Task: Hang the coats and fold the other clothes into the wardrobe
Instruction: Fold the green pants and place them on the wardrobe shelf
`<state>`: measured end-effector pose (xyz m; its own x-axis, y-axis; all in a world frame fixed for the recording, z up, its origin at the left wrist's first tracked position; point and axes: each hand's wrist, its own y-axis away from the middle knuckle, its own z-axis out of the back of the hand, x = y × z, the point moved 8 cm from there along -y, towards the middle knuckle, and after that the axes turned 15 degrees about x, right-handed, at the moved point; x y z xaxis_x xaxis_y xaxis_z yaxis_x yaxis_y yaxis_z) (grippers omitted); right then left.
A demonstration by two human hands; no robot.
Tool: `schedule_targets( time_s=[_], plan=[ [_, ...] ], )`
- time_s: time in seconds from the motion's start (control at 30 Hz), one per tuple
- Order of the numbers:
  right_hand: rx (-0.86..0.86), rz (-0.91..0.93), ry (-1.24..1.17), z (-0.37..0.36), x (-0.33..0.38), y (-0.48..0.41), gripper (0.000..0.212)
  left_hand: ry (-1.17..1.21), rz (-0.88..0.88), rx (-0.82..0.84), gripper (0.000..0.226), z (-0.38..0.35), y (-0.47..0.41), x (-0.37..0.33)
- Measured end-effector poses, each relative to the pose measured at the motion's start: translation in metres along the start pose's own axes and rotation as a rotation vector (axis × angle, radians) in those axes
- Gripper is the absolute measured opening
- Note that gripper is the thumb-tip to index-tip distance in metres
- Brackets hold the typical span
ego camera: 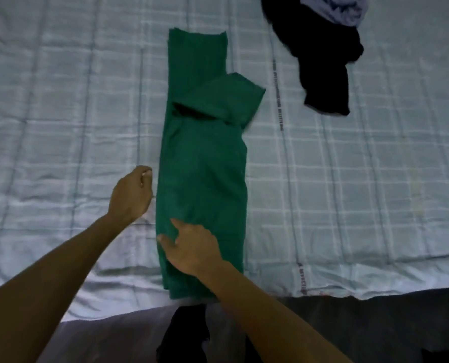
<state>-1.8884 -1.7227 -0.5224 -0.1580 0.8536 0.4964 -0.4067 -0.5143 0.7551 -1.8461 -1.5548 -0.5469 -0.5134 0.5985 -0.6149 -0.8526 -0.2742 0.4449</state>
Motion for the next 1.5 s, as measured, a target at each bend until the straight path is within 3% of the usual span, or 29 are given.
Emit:
schedule_targets(
  time_s=[0.17, 0.33, 0.5, 0.73, 0.87, 0.93, 1.0, 1.03, 1.1, 1.17, 1.23, 1.3, 1.37, 1.5],
  plan=[
    [-0.242, -0.025, -0.027, 0.023, -0.044, 0.006, 0.028, 0.016, -0.036, 0.073, 0.038, -0.043, 0.004, -0.002],
    [-0.394, -0.043, -0.217, 0.058, -0.094, -0.007, 0.024, -0.209, -0.158, -0.045, 0.052, -0.059, -0.008, -0.033],
    [-0.561, -0.019, -0.336, 0.112, -0.109, -0.036, 0.026, -0.309, -0.233, -0.034, 0.056, -0.053, -0.057, -0.058],
    [-0.595, 0.010, -0.327, 0.186, -0.117, -0.084, 0.028, -0.517, -0.393, -0.057, 0.044, -0.048, -0.133, -0.125],
    [-0.557, 0.022, -0.468, 0.217, -0.124, -0.116, 0.041, -0.808, -0.349, 0.201, 0.071, -0.073, -0.179, -0.129],
    [-0.494, 0.020, -0.652, 0.227, -0.126, -0.135, 0.047, -0.876, -0.363, 0.230, 0.068, -0.074, -0.188, -0.131],
    [-0.510, 0.032, -0.779, 0.238, -0.125, -0.148, 0.047, -0.737, -0.454, 0.138, 0.044, -0.063, -0.197, -0.142],
    [-0.550, 0.040, -0.814, 0.244, -0.124, -0.151, 0.046, -0.556, -0.475, 0.118, 0.034, -0.053, -0.202, -0.148],
    [-0.682, 0.047, -0.857, 0.256, -0.126, -0.152, 0.040, -0.085, -0.403, 0.111, 0.022, -0.024, -0.218, -0.158],
    [-0.811, 0.061, -0.889, 0.268, -0.128, -0.150, 0.037, 0.170, -0.288, -0.030, 0.015, 0.019, -0.246, -0.173],
    [-0.881, 0.107, -0.839, 0.280, -0.123, -0.149, 0.039, 0.350, -0.203, -0.149, 0.024, 0.068, -0.285, -0.192],
    [-0.898, 0.164, -0.742, 0.289, -0.114, -0.146, 0.040, 0.536, -0.093, -0.077, 0.051, 0.102, -0.324, -0.210],
    [-0.881, 0.215, -0.664, 0.291, -0.106, -0.146, 0.038, 0.493, -0.027, -0.011, 0.063, 0.120, -0.345, -0.215],
    [-0.785, 0.292, -0.343, 0.284, -0.092, -0.160, 0.032, 0.323, -0.033, -0.061, 0.062, 0.113, -0.331, -0.179]
  ],
)
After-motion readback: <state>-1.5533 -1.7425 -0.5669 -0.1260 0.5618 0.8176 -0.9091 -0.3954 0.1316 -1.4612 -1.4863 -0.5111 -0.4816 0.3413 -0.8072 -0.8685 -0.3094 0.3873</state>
